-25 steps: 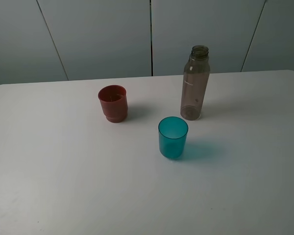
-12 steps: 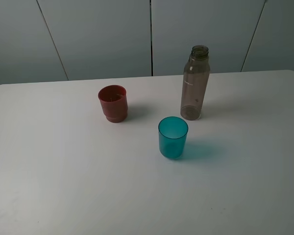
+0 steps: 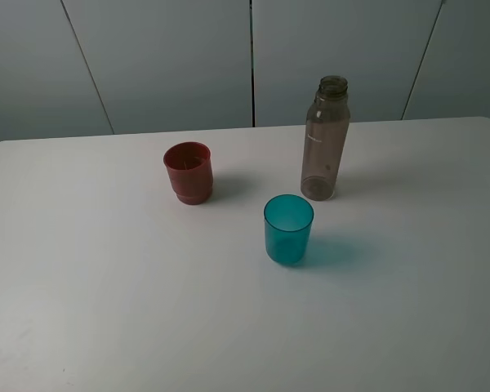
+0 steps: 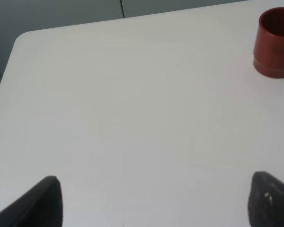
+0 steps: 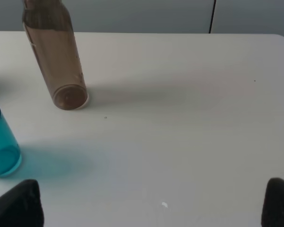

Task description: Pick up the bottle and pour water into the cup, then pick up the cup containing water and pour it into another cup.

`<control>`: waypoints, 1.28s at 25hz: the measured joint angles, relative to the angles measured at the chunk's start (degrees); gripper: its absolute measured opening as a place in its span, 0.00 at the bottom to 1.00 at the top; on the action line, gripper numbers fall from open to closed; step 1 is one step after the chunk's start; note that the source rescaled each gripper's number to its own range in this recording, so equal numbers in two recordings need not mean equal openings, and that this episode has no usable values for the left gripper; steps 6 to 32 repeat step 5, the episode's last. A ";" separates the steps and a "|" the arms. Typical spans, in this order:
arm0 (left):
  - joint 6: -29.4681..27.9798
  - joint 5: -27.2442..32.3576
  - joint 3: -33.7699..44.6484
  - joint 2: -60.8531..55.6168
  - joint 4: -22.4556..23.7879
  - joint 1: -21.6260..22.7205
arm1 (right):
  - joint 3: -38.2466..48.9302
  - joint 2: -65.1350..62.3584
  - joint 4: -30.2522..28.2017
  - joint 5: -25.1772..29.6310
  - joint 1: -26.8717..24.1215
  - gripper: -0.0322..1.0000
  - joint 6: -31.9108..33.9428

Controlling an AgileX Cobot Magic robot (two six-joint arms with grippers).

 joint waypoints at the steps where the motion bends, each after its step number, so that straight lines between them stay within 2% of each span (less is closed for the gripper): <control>1: 0.00 0.00 0.00 0.00 0.00 0.00 | 0.00 0.00 0.00 0.00 0.00 1.00 0.00; 32: 0.00 0.00 0.00 0.00 0.00 0.00 | 0.00 0.00 0.00 0.00 0.00 1.00 0.00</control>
